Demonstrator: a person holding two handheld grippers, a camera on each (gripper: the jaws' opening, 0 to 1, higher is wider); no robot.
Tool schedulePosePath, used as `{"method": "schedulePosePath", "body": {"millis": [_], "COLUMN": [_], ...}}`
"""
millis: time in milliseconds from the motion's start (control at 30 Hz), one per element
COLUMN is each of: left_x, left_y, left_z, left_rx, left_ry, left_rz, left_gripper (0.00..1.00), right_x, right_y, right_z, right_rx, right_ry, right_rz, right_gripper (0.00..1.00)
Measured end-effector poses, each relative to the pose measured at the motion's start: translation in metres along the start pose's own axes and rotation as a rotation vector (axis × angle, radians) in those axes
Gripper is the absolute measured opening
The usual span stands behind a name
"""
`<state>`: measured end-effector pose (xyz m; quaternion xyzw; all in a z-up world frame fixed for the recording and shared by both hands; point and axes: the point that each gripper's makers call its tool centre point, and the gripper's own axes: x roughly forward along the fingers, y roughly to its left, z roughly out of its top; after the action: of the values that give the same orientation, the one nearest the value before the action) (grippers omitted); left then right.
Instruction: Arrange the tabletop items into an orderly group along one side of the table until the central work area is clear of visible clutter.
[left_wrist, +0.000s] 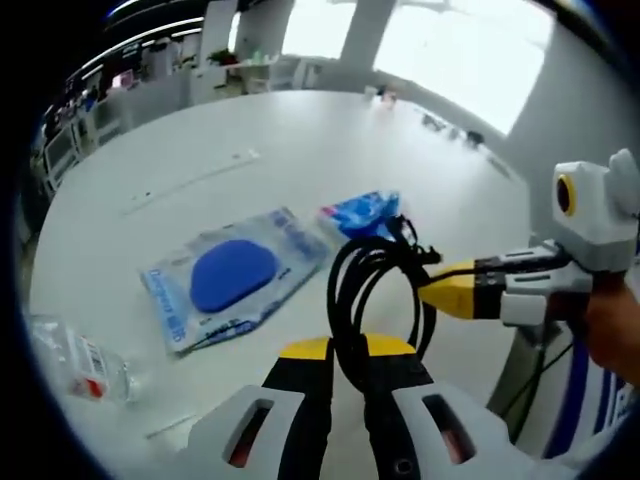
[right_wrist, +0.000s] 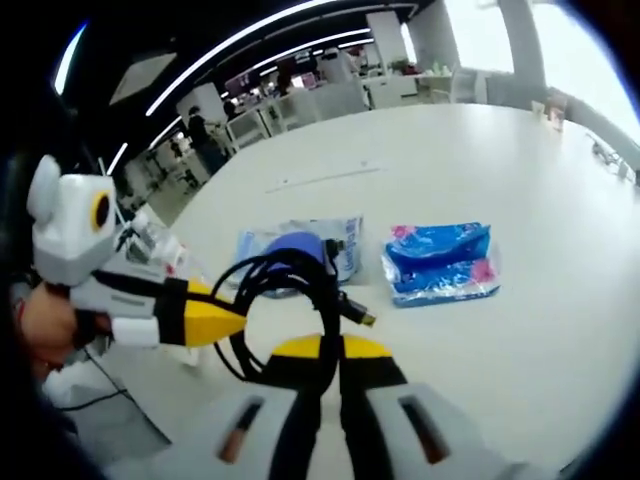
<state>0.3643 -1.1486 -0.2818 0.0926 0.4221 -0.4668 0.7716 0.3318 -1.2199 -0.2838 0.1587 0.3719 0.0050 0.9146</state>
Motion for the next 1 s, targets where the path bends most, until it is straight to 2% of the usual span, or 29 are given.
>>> {"method": "schedulePosePath", "body": {"millis": [367,700,733,767,800,900,1000], "left_x": [0.02,0.04,0.042,0.044,0.045,0.052,0.058], "left_y": [-0.039,-0.06,-0.064,-0.064,-0.062,-0.063,-0.061], "left_z": [0.0,-0.002,-0.004,-0.004,-0.003,-0.003,-0.004], "left_rx": [0.006,-0.007,0.011,0.013,-0.046,-0.01,-0.017], "left_ry": [0.021,0.051,0.062,0.062,0.061,0.073,0.082], "left_rz": [-0.049,-0.085,-0.102,-0.107,-0.094,-0.1,-0.097], "left_gripper": [0.05,0.04,0.04,0.04,0.04,0.04,0.04], "right_x": [-0.021,-0.025,-0.025,-0.025,-0.024,-0.021,-0.015], "right_y": [-0.036,-0.064,-0.068,-0.07,-0.069,-0.074,-0.078], "right_z": [-0.012,-0.02,-0.02,-0.021,-0.022,-0.023,-0.025], "right_rx": [0.015,0.025,0.02,0.019,0.045,0.022,0.014], "right_ry": [0.036,0.078,0.082,0.087,0.092,0.101,0.12], "right_rz": [-0.031,-0.053,-0.065,-0.066,-0.052,-0.061,-0.059], "right_gripper": [0.01,0.01,0.01,0.01,0.01,0.01,0.01]}}
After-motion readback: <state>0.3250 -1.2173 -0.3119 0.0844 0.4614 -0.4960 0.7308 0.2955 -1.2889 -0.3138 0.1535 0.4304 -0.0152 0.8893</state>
